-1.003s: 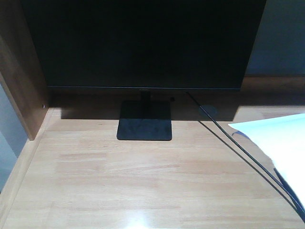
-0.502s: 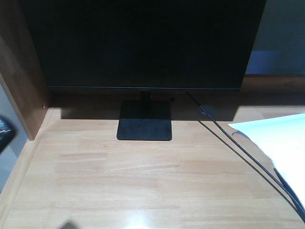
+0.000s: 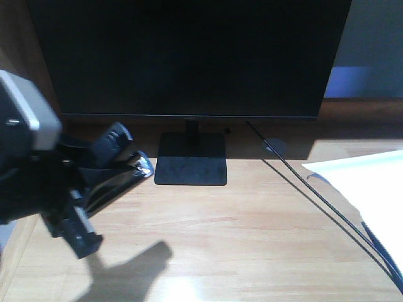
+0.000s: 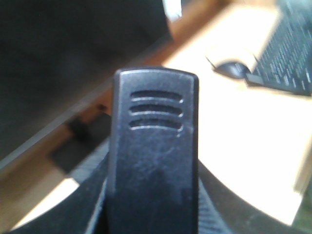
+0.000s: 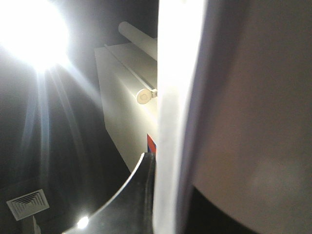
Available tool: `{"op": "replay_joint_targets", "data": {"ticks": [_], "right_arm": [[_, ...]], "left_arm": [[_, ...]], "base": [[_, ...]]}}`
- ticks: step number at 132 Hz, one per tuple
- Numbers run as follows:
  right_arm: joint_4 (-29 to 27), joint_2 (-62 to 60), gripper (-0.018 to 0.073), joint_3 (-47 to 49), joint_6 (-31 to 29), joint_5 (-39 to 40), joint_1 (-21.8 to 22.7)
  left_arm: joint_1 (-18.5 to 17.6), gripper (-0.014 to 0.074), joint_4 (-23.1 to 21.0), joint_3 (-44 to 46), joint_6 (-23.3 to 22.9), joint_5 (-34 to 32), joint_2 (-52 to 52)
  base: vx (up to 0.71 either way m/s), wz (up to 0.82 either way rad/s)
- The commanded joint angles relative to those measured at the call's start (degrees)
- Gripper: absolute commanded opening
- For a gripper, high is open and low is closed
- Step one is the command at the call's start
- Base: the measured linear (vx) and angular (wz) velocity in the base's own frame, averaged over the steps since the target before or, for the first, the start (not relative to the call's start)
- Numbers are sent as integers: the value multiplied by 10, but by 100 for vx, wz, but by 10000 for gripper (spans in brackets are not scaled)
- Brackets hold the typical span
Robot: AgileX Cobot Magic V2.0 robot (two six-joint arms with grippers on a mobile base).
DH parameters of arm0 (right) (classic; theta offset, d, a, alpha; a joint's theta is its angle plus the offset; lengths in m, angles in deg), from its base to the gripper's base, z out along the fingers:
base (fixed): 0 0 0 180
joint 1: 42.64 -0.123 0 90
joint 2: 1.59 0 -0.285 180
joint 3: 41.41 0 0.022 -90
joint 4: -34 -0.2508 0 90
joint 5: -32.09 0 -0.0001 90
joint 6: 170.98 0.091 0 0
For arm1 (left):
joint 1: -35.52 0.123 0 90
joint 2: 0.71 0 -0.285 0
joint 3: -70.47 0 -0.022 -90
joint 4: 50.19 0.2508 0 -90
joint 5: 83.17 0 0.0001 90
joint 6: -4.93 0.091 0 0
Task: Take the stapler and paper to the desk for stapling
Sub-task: 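Lower the black stapler with the left gripper onto the desk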
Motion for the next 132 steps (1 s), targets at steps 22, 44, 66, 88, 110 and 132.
{"op": "replay_joint_targets", "data": {"ticks": [22, 44, 66, 88, 110, 132], "right_arm": [[-2, 7, -6, 14, -6, 22, 3], [-2, 7, -6, 14, -6, 22, 3], [-2, 7, -6, 14, -6, 22, 3], [-2, 7, -6, 14, -6, 22, 3], [-2, 7, -6, 14, -6, 22, 3], [-2, 7, -6, 14, -6, 22, 3]], "left_arm": [[52, -6, -180, 16, 250, 16, -109], [106, -6, -254, 17, 407, 111, -171], [145, -6, -286, 17, 551, 199, -226], [158, -6, -315, 19, 637, 238, -273], [158, -6, -312, 61, 637, 274, -330], [158, -6, -306, 118, 637, 306, -391]], "base": [[0, 0], [0, 0], [0, 0], [0, 0], [0, 0], [0, 0]]}}
